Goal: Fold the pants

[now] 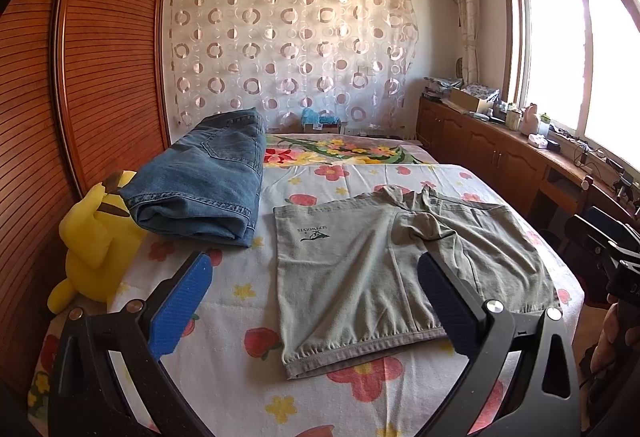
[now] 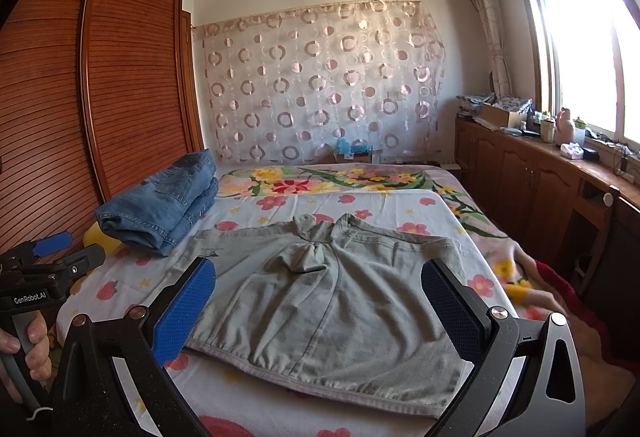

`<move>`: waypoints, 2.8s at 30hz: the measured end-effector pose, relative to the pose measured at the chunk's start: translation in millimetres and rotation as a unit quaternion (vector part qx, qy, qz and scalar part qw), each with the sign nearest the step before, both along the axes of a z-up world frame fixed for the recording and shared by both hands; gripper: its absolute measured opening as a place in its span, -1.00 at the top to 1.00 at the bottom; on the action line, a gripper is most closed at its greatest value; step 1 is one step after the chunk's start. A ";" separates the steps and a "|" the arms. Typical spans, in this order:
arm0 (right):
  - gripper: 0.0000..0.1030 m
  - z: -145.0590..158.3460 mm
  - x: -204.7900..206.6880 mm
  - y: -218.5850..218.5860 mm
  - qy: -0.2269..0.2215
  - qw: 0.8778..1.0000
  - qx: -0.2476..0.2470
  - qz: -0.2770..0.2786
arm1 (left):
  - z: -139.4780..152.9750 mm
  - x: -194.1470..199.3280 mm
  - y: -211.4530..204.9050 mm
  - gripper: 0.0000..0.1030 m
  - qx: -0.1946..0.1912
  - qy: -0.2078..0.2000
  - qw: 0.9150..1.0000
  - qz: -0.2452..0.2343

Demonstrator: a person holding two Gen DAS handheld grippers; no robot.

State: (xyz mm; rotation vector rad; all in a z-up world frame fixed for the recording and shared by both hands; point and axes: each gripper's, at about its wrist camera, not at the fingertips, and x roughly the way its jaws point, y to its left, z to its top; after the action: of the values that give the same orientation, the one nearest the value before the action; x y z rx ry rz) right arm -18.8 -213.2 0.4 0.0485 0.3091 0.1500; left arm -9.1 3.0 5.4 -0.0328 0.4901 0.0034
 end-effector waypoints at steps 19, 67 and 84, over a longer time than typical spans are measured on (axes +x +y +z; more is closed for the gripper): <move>-0.99 0.2 -2.6 -0.5 -0.006 1.000 0.003 0.000 | 0.6 -2.6 1.4 -1.00 -0.002 -0.005 1.000 -0.001; -0.99 -13.1 9.4 -9.9 0.030 0.999 -0.016 -0.018 | -23.1 13.3 9.3 -1.00 -0.019 0.029 0.999 0.008; -0.99 -45.4 47.1 -12.1 0.133 0.990 -0.047 -0.023 | -65.4 30.2 32.9 -1.00 -0.029 0.080 0.996 0.026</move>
State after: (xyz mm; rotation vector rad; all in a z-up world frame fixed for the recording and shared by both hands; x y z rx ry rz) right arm 28.3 -225.3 -45.0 -0.0188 0.5812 0.0832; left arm 21.1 35.9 -60.0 -0.1037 0.6487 0.0433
